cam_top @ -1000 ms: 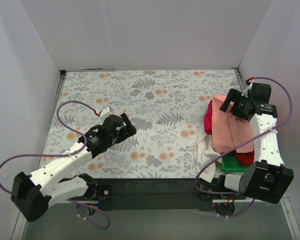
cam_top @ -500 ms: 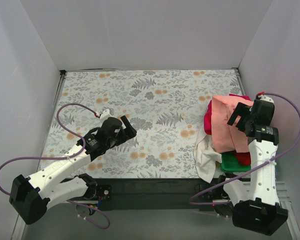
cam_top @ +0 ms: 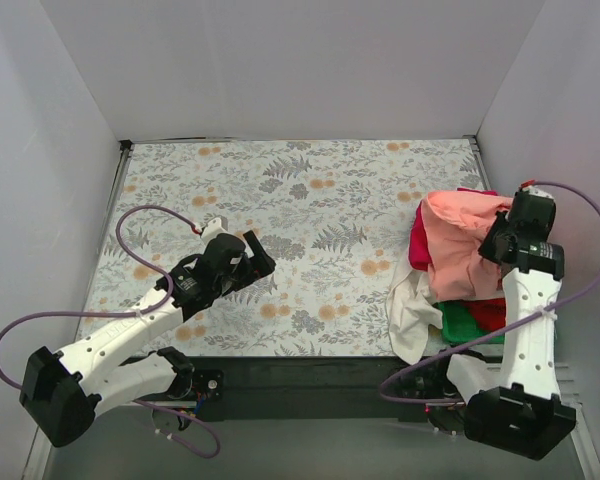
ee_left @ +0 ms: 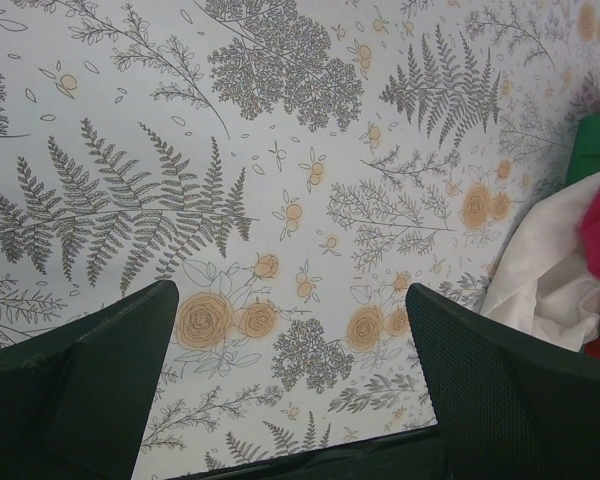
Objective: Fold and stack the t-shirts
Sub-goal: Grab the tshirt from the pile
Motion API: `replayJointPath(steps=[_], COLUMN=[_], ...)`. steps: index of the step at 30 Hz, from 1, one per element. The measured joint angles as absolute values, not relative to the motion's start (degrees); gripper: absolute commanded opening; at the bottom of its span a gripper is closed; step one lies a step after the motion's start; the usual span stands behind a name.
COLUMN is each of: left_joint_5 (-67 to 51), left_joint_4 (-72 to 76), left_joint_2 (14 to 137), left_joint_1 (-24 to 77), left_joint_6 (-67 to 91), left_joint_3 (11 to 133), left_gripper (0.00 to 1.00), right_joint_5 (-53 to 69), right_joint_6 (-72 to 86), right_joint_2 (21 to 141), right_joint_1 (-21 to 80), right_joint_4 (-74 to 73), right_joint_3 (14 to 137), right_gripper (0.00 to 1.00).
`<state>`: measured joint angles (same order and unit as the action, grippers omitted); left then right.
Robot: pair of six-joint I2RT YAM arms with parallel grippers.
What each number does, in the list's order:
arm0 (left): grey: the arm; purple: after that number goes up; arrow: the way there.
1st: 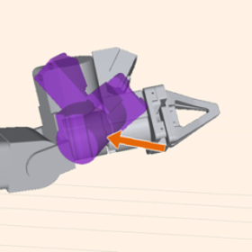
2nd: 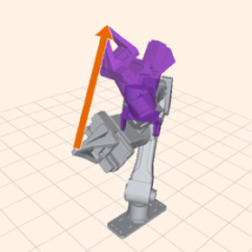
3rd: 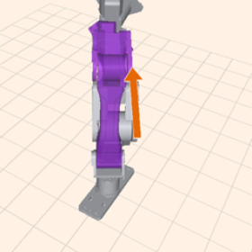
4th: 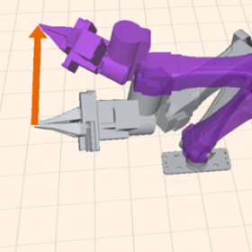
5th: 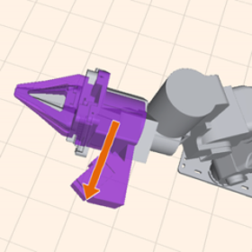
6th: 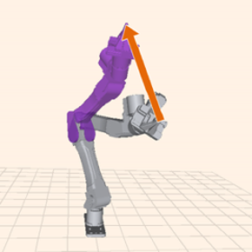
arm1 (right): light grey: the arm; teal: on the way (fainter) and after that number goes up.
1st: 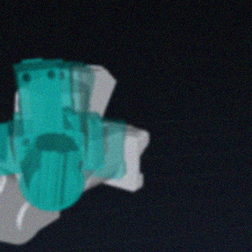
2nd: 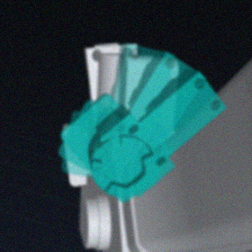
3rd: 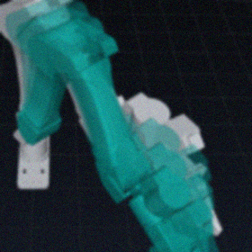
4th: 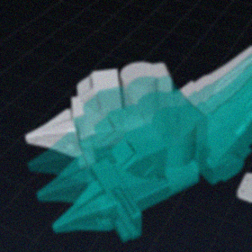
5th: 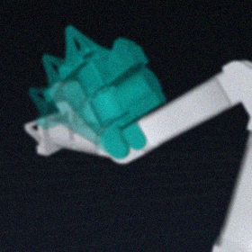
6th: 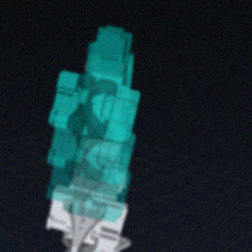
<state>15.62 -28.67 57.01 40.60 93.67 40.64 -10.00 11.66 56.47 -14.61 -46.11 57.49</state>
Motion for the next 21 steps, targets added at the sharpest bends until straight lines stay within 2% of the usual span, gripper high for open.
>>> replayJointPath(steps=[5, 12, 13, 15, 16, 21], left_joint_5=[15.62, 15.62, 15.62, 15.64, 15.64, 15.66], left_joint_4=[-28.67, -28.69, -28.69, -28.71, -28.71, -28.93], left_joint_2=[56.21, 56.01, 56.01, 56.01, 56.01, 56.01], left_joint_1=[40.60, 40.60, 40.60, 40.60, 40.60, 40.60], left_joint_6=[93.67, 93.69, 93.69, 93.71, 93.73, 93.80], left_joint_3=[40.64, 40.64, 40.64, 40.66, 40.66, 41.32], left_gripper=[0.98, 0.98, 0.98, 0.98, 0.98, 0.98], right_joint_5=[-12.32, -14.11, -14.17, -14.63, -14.83, -12.78], right_joint_6=[11.20, 9.91, 9.32, 8.19, 7.66, 6.02], right_joint_2=[53.65, 57.25, 58.48, 61.52, 62.85, 70.06], right_joint_1=[-14.61, -14.61, -14.61, -14.61, -14.61, -14.63], right_joint_4=[-50.13, -54.81, -55.44, -55.86, -55.92, -57.04], right_joint_3=[74.22, 97.54, 101.10, 107.85, 110.89, 125.95], right_gripper=[0.12, 0.17, 0.13, 0.12, 0.07, 0.07])
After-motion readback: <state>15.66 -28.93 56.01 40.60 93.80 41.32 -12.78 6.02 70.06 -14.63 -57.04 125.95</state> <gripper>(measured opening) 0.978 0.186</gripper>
